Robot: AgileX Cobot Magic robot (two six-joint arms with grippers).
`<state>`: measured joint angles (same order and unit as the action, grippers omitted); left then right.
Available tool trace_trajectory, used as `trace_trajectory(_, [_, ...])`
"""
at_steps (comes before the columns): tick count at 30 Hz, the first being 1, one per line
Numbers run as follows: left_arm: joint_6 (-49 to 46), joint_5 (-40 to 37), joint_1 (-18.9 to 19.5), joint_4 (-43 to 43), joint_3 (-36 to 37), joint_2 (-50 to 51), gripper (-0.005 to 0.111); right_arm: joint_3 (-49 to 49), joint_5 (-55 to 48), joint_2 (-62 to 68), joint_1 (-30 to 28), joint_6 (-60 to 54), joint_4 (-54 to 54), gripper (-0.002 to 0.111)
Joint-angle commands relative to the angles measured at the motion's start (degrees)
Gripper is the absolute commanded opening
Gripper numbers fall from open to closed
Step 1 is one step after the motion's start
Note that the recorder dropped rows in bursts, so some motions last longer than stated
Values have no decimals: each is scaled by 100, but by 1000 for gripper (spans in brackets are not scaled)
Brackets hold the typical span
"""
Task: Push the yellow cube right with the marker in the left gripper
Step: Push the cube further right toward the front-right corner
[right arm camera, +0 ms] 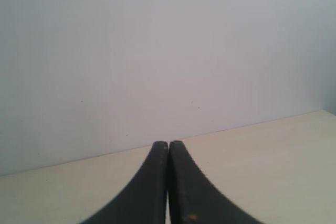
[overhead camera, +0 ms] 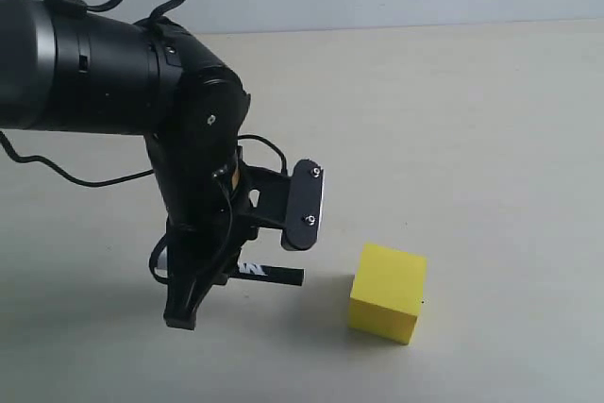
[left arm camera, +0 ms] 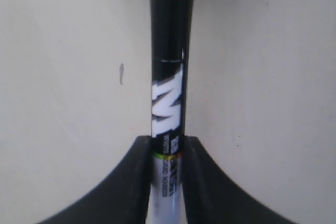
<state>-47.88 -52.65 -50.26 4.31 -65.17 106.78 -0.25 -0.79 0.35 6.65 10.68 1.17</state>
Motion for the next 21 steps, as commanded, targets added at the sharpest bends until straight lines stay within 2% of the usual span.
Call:
trace_trajectory(1, [19, 58, 6, 1, -44, -21, 0, 25, -2, -35, -31, -1, 2, 0])
trace_trajectory(11, [19, 543, -81, -177, -44, -8, 0, 25, -2, -35, -31, -1, 2, 0])
trace_trajectory(21, [19, 969, -643, -351, -44, 212, 0, 25, -2, -35, -31, -1, 2, 0])
